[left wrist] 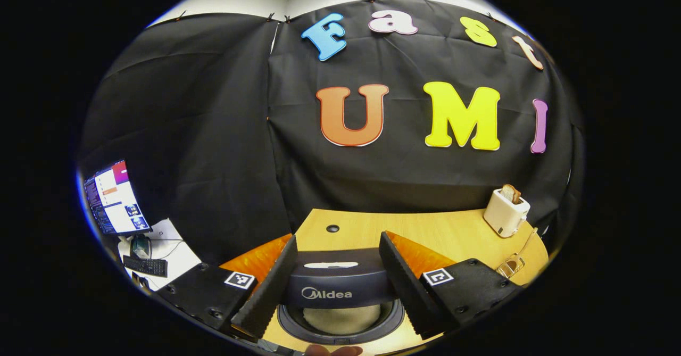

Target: Close the left gripper, press the button to open the rice cooker; take a wooden spoon from the chopstick holder with the right hand, scoop a spoonful of rice and pour it into the rice cooker, then put the wooden spoon back into the chopstick holder.

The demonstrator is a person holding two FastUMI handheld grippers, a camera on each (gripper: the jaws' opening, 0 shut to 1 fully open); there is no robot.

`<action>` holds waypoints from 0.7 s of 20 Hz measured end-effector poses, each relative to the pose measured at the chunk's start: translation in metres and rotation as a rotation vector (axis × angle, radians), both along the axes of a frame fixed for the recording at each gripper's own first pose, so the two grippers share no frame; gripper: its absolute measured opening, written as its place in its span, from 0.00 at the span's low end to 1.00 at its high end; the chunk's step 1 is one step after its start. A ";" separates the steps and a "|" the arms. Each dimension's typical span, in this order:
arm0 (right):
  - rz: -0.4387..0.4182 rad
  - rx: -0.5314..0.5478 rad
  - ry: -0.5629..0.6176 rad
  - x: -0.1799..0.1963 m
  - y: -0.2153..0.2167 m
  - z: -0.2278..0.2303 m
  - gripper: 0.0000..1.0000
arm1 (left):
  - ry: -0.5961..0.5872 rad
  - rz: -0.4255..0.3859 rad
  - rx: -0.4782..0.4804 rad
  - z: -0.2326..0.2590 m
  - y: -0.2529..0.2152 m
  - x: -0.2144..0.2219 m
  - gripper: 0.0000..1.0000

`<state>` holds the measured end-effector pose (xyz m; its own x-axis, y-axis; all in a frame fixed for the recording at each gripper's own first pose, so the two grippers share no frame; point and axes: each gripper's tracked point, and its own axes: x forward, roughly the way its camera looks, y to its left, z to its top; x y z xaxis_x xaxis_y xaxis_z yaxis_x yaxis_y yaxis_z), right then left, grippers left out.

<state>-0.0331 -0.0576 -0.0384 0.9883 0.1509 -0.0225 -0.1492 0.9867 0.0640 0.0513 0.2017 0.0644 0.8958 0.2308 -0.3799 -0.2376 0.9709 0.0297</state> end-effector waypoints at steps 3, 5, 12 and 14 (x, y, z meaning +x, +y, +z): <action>0.008 -0.040 0.014 -0.010 0.005 -0.006 0.95 | -0.045 0.010 0.015 -0.020 -0.010 -0.018 0.98; 0.010 -0.068 0.036 -0.014 0.007 -0.016 0.95 | -0.060 0.018 0.018 -0.036 -0.015 -0.031 0.99; -0.096 -0.126 -0.010 -0.018 -0.030 -0.006 0.94 | -0.110 0.054 0.043 -0.095 -0.023 -0.063 0.99; -0.082 -0.115 0.001 -0.020 -0.029 -0.011 0.96 | -0.112 0.059 0.041 -0.109 -0.025 -0.066 1.00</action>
<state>-0.0535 -0.0863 -0.0494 0.9972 0.0661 -0.0357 -0.0678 0.9964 -0.0501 -0.0147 0.1764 -0.0447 0.9163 0.2979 -0.2677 -0.2985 0.9536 0.0393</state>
